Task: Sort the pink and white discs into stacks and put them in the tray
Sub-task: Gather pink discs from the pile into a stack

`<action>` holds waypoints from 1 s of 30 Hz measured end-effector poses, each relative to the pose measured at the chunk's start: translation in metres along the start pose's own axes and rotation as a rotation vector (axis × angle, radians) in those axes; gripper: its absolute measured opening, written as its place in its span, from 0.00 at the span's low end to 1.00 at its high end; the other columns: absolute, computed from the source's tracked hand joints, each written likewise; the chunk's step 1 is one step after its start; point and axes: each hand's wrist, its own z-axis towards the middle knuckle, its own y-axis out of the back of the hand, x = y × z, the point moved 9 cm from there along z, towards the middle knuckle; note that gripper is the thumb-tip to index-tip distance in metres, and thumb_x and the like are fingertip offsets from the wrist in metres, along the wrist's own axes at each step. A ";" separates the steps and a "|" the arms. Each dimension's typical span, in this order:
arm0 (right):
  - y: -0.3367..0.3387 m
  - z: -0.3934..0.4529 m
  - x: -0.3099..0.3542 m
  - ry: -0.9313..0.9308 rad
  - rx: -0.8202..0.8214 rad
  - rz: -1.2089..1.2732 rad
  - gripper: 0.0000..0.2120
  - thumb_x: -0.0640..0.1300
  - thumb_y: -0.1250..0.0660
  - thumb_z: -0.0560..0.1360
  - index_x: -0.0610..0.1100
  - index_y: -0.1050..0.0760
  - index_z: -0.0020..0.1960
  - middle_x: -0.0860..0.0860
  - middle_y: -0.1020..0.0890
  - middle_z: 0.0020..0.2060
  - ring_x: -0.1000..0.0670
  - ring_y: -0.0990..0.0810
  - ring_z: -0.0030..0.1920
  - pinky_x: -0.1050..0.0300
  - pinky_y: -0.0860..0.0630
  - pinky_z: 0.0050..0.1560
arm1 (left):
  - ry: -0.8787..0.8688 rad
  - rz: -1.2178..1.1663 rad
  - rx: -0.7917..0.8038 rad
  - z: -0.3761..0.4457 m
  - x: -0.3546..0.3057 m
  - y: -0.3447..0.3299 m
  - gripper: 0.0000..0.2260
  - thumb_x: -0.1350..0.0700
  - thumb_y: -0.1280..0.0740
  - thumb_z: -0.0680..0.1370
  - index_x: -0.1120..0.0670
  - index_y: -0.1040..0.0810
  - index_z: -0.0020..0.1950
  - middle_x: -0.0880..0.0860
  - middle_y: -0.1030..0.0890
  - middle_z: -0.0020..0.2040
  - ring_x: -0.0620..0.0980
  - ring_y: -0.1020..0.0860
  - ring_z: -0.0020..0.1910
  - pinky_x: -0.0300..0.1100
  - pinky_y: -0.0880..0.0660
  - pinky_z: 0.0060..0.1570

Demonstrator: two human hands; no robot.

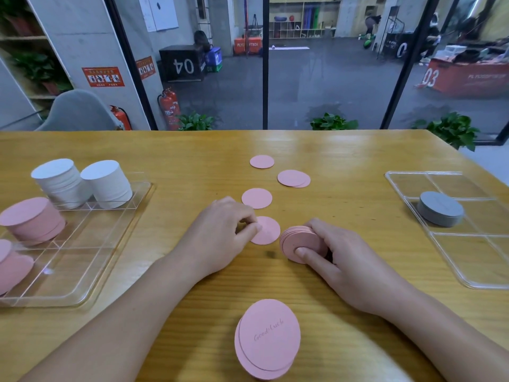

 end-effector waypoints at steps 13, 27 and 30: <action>0.000 0.000 0.001 -0.001 0.007 -0.002 0.08 0.54 0.33 0.85 0.53 0.29 0.51 0.57 0.22 0.42 0.51 0.24 0.43 0.55 0.26 0.43 | 0.225 -0.009 0.095 -0.003 0.013 -0.016 0.21 0.32 0.24 0.76 0.41 0.19 0.63 0.37 0.27 0.56 0.43 0.27 0.58 0.46 0.25 0.61; 0.005 0.000 -0.006 -0.057 -0.068 -0.023 0.07 0.54 0.32 0.84 0.55 0.30 0.55 0.61 0.21 0.44 0.54 0.23 0.46 0.56 0.25 0.44 | 0.013 -0.540 0.141 -0.004 -0.020 -0.013 0.07 0.60 0.32 0.87 0.52 0.15 0.53 0.43 0.17 0.42 0.44 0.23 0.40 0.45 0.24 0.44; 0.003 -0.001 -0.005 -0.060 -0.073 -0.026 0.10 0.54 0.31 0.83 0.57 0.31 0.60 0.63 0.21 0.46 0.57 0.22 0.48 0.59 0.25 0.45 | -0.010 -0.547 0.166 -0.004 -0.024 -0.019 0.10 0.62 0.34 0.88 0.51 0.14 0.55 0.43 0.18 0.42 0.44 0.21 0.40 0.39 0.22 0.46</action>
